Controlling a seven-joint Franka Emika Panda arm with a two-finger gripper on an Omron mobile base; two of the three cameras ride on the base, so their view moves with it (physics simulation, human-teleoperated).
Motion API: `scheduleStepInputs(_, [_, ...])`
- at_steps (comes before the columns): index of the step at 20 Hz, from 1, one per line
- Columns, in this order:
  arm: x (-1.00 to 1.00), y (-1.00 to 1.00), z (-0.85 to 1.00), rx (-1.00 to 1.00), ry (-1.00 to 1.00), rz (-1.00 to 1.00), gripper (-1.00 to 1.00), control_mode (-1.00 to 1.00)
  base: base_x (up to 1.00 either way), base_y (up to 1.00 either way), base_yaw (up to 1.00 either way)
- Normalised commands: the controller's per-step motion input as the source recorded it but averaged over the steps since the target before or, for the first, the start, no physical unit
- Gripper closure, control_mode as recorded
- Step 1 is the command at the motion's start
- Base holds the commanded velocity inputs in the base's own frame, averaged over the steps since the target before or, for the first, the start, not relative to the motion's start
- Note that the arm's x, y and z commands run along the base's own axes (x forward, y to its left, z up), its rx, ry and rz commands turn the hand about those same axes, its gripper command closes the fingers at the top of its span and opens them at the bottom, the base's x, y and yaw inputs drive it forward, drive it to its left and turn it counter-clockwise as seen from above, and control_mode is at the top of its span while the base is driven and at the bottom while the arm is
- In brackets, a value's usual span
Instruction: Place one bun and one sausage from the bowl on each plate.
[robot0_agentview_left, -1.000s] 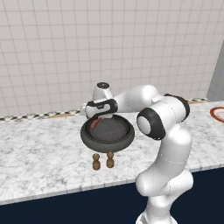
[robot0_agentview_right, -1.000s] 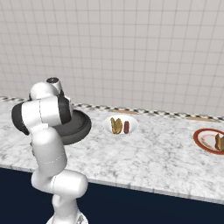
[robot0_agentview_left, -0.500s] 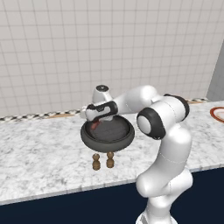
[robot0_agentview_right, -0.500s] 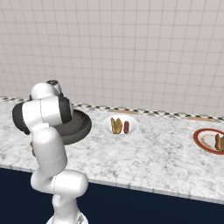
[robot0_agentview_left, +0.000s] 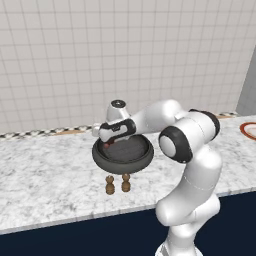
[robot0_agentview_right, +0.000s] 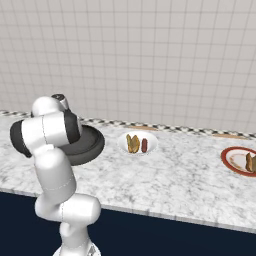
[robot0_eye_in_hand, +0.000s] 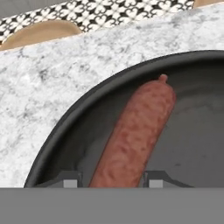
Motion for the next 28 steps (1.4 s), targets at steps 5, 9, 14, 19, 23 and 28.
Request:
scheduleStepInputs(5, [-0.34, -0.11, 0.70, -0.06, 0.00, 0.00, 1.00, -1.00, 0.00, 0.00, 0.00])
scheduleStepInputs(9, [-0.92, -0.70, 0.69, -0.01, 0.07, 0.04, 1.00, -1.00, 0.00, 0.00, 0.00])
scheduleStepInputs(14, [-1.00, -0.93, 0.43, 0.00, -0.02, 0.13, 1.00, -1.00, 0.00, 0.00, 0.00])
scheduleStepInputs(19, [-0.99, -0.71, 0.07, -0.03, 0.00, 0.15, 1.00, -1.00, 0.00, 0.00, 0.00])
scheduleStepInputs(23, [-0.18, 0.00, 0.00, 0.00, 0.00, 0.00, 1.00, -1.00, 0.00, 0.00, 0.00])
scheduleStepInputs(28, [-0.01, -0.21, -0.02, 0.00, 0.00, -0.04, 1.00, -1.00, 0.00, 0.00, 0.00])
